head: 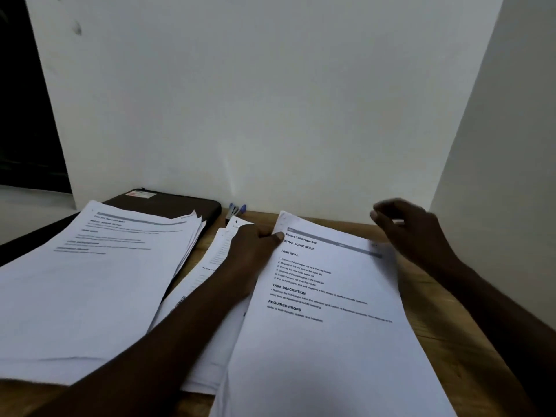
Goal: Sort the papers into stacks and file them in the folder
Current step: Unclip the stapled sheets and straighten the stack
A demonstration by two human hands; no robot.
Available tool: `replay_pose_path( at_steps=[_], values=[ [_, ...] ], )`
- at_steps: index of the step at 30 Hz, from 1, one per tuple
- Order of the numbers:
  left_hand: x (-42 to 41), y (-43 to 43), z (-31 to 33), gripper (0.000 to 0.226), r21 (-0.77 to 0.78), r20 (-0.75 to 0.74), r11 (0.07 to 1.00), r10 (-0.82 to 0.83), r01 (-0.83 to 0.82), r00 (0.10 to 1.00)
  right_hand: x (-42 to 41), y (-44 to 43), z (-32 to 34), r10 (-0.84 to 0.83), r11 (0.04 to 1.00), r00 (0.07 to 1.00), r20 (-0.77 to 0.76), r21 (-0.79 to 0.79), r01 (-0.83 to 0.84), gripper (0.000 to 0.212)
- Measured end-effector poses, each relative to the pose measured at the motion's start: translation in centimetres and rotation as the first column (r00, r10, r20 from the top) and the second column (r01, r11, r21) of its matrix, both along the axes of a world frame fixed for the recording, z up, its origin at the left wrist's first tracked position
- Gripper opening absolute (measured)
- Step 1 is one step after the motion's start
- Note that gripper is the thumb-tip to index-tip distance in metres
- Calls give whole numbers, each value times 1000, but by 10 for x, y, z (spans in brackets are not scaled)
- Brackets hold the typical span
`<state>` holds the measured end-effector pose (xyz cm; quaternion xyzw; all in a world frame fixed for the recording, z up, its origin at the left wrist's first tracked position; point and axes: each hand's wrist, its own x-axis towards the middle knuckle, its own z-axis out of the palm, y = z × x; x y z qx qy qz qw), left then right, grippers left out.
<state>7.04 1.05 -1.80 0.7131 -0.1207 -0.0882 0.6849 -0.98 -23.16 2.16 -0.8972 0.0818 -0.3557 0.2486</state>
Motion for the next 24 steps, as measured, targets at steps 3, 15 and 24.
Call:
replay_pose_path(
  at_steps=[3,15,24],
  values=[
    [-2,-3,1,20,109,43,993,31,-36,999,33,35,29,94,991,994,60,-101,-88,18],
    [13,-10,-13,23,151,32,987,42,-46,999,212,169,6,202,978,818,-538,65,-198,39],
    [29,-12,-21,29,-9,-97,989,143,-145,985,271,180,-12,96,981,772,-629,-70,-179,43]
  ],
)
